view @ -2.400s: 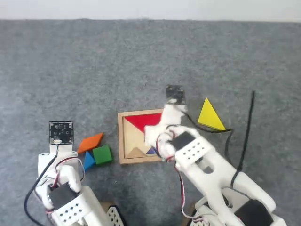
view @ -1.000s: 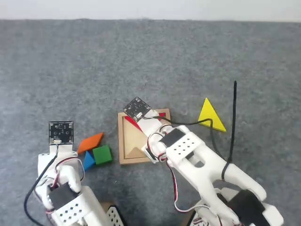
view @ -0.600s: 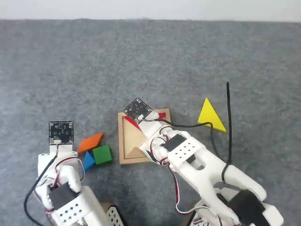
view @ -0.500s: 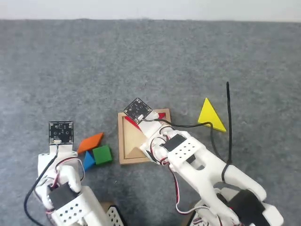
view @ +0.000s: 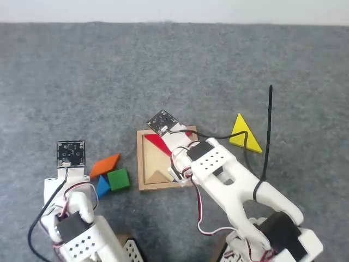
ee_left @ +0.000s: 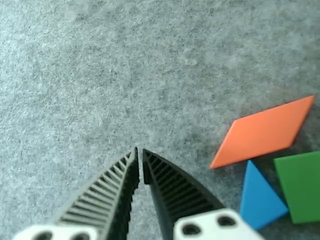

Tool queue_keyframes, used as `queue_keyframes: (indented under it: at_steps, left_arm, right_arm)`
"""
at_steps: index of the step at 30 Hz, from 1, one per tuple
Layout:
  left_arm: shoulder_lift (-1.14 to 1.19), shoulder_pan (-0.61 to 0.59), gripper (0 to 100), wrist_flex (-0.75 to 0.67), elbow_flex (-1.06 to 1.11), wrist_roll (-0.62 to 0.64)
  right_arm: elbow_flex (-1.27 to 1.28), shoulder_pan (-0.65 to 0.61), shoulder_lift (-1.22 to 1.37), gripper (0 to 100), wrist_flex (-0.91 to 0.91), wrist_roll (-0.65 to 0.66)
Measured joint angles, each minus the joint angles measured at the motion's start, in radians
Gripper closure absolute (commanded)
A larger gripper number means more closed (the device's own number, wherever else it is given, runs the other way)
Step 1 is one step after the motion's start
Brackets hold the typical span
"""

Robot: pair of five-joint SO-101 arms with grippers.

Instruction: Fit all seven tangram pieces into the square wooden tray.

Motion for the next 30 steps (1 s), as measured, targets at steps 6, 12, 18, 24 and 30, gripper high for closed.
queue_keyframes:
  at_steps: [6,12,18,24,30]
  left_arm:
    - [0.0,0.0,99,0.0,0.0,0.0]
    - [0.0,0.0,99,0.0,0.0,0.0]
    - [0.0,0.0,99,0.0,0.0,0.0]
    - [0.0,0.0,99,0.0,0.0,0.0]
    - [0.0,-0.002,95,0.0,0.0,0.0]
  right_arm:
    - [-0.008,0.0,0.0,99.1,-0.008,0.054]
    - [0.012,0.025,-0.109,99.1,0.008,0.077]
    - [0.072,0.137,-0.273,98.8,0.008,0.094]
    - [0.069,0.173,-0.235,98.8,0.002,0.078]
    - [0.005,0.315,-0.138,98.7,0.002,0.012]
